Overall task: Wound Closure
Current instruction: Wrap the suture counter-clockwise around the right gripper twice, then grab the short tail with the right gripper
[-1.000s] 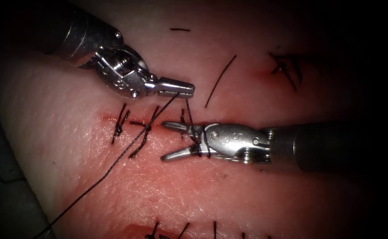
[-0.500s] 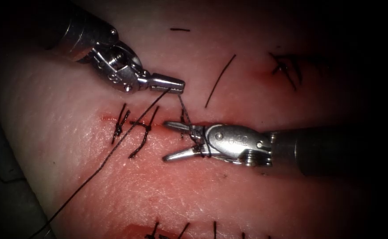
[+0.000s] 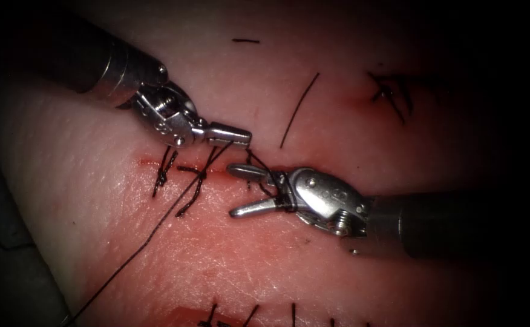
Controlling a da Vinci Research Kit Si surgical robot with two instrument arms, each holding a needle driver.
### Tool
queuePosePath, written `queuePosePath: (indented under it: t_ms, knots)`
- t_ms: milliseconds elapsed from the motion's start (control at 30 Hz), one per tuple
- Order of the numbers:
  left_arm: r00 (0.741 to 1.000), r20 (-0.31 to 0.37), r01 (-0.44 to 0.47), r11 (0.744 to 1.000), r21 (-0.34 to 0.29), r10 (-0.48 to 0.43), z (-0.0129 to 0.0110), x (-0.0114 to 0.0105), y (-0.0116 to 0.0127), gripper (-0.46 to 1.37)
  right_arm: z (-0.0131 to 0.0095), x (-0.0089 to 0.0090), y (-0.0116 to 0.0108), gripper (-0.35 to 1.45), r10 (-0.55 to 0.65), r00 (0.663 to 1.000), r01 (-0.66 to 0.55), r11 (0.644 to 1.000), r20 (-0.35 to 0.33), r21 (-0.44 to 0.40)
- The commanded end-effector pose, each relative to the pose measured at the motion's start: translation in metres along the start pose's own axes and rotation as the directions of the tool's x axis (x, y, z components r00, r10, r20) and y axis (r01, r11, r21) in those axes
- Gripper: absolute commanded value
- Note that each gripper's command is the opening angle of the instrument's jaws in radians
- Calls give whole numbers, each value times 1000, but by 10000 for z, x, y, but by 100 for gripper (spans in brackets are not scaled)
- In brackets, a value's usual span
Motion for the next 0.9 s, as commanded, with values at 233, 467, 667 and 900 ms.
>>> queuePosePath:
  t_ms: [233, 467, 667, 900]
  knots:
    - [1000, 5, -7, 1000, -4, 7, -2, 10, 7, -35, -12, 23, 10, 59, 11, 998, -16, 997, -66, -72]
    - [1000, 21, -21, 999, -27, 22, 11, 27, 23, -35, -15, 27, 20, 58, 46, 996, -62, 967, -71, -245]
    - [999, 32, -27, 998, -55, 29, 22, 41, 38, -35, -15, 27, 20, 58, 72, 997, -78, 929, -31, -361]
    - [999, 37, -32, 998, -55, 34, 22, 49, 39, -35, -15, 26, 18, 56, 153, 983, -83, 861, 100, -501]
